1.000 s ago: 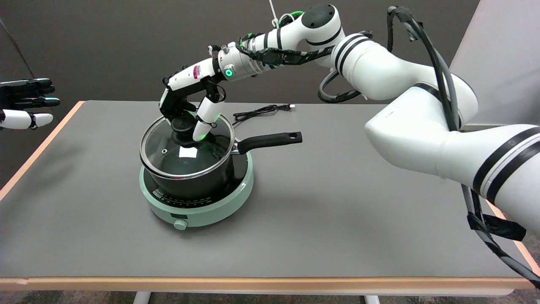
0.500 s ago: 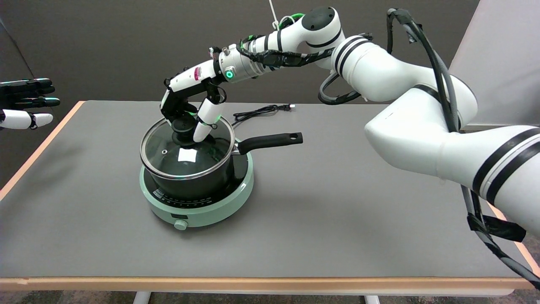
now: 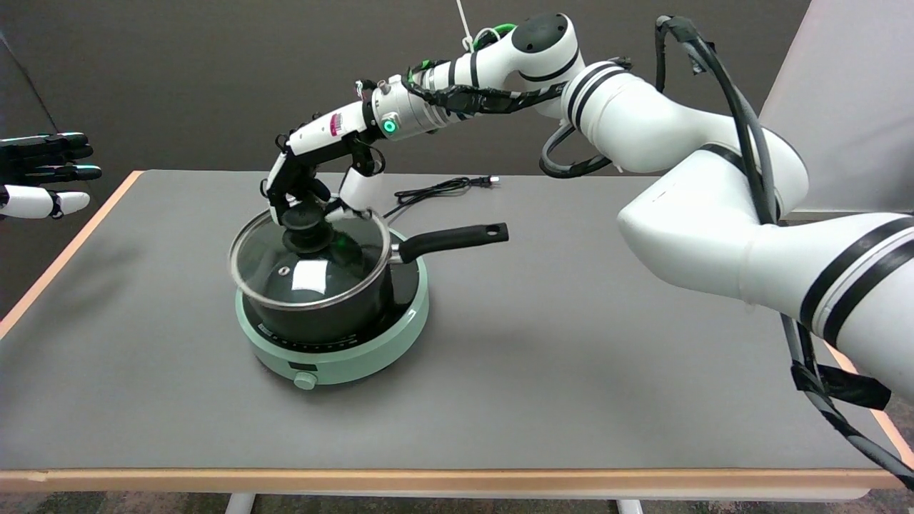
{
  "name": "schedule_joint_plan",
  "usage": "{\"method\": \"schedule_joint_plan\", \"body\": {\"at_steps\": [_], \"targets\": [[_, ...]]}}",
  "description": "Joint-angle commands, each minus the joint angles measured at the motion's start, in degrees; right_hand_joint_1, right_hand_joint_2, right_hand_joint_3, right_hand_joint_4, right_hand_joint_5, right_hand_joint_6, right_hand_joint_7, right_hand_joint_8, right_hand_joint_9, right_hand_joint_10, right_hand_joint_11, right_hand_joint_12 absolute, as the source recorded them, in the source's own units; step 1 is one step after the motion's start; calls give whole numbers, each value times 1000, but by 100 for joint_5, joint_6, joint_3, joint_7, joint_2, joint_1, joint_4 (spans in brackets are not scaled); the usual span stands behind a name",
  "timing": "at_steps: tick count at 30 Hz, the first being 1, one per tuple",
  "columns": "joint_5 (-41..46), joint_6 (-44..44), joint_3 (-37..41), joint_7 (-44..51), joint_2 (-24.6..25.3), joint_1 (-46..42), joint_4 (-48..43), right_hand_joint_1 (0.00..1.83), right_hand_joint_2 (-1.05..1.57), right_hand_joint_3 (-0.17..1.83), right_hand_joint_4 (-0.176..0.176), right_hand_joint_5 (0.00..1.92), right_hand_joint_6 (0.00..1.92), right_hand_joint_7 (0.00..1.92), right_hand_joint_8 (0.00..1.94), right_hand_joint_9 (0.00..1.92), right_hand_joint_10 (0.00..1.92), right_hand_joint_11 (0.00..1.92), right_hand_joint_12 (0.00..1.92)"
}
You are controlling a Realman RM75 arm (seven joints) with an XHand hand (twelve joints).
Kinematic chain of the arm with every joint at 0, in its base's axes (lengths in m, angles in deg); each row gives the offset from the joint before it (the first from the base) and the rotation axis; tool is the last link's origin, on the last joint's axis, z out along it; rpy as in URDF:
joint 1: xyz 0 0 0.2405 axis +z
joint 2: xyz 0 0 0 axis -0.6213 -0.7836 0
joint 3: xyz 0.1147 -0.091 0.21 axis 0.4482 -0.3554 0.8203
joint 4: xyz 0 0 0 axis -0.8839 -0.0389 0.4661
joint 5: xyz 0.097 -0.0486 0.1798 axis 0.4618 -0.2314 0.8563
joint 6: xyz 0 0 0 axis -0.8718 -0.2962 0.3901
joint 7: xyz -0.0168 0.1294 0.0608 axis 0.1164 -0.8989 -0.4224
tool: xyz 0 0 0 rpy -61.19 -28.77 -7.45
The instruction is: Place the pot lid onto the soup pot.
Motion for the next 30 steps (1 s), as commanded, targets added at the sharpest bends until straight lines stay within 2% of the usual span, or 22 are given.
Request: {"method": "schedule_joint_plan", "body": {"at_steps": [1, 9, 12, 17, 21, 25, 30], "targets": [[25, -57, 6, -2, -16, -17, -33, 1007, 820, 784, 120, 591, 504, 775, 680, 628, 1406, -1, 1687], [24, -57, 14, -2, -32, -25, -57, 1011, 788, 796, 96, 585, 390, 762, 618, 606, 1361, -1, 1627], [8, -65, 14, -2, -58, -33, -130, 995, 776, 778, 65, 569, 301, 740, 567, 576, 1303, -1, 1532], [-115, 12, 47, -2, -186, -58, -456, 1018, 706, 831, 37, 513, 225, 675, 497, 519, 1189, -1, 1400], [-531, 391, 213, -2, -331, -152, -722, 1000, 724, 800, 31, 488, 208, 670, 425, 523, 1103, -1, 1358], [-1344, 780, 680, -2, -487, -361, -1185, 1019, 679, 843, 31, 474, 189, 655, 406, 520, 1050, -1, 1354], [-1902, 819, 1091, -2, -629, -472, -1504, 1038, 630, 859, 42, 437, 176, 665, 326, 556, 914, -1, 1359]]}}
